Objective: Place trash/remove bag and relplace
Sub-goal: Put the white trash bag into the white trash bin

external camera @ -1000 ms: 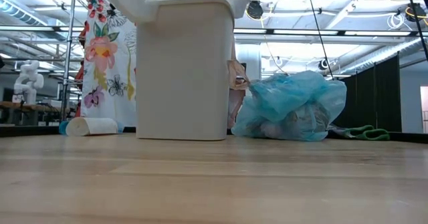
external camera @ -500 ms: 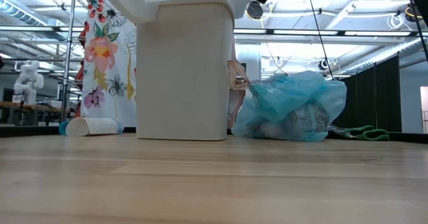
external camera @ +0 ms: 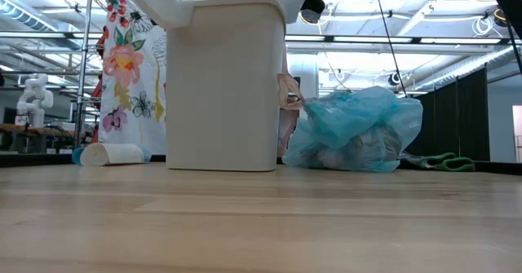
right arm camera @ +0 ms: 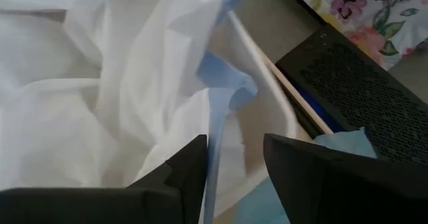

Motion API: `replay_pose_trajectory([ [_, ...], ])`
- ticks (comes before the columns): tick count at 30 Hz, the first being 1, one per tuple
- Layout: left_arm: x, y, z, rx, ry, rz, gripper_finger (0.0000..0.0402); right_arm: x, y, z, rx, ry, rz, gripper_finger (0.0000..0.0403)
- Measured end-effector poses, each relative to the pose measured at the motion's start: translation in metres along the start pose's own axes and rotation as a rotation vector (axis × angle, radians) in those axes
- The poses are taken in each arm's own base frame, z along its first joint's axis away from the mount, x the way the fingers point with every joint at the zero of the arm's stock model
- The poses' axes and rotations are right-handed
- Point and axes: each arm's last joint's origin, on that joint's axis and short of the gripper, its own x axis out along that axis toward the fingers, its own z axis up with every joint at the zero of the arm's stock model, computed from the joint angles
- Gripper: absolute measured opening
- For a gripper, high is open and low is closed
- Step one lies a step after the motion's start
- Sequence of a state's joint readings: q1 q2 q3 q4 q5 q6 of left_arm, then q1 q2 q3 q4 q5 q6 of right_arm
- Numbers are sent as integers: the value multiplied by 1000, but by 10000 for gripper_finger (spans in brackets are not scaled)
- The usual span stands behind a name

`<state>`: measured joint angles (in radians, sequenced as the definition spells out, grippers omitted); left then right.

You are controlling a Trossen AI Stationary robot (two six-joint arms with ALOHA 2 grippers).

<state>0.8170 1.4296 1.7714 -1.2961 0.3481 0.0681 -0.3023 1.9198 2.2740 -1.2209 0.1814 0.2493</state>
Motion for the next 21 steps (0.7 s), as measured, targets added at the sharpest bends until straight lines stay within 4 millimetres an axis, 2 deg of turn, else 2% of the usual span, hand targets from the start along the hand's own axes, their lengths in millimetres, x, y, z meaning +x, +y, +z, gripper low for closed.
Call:
replay_pose_trajectory([
  [3,8,5,3,-9,27,43,133,0,-3,1,6,0,-8,131],
  [5,9,5,3,-7,24,52,113,0,-3,0,-1,1,-7,101],
  [8,6,5,3,5,18,90,50,0,-2,0,-31,1,-6,26],
  [9,5,5,2,19,15,102,26,0,-2,0,-39,1,-9,14],
  [11,0,4,1,37,-1,137,10,0,-4,1,-34,-10,-55,9],
  [17,-17,1,1,67,-83,251,3,-12,-8,4,-5,-89,-166,1],
  [21,-21,5,1,67,-77,415,2,-16,-14,3,54,-115,-310,0],
])
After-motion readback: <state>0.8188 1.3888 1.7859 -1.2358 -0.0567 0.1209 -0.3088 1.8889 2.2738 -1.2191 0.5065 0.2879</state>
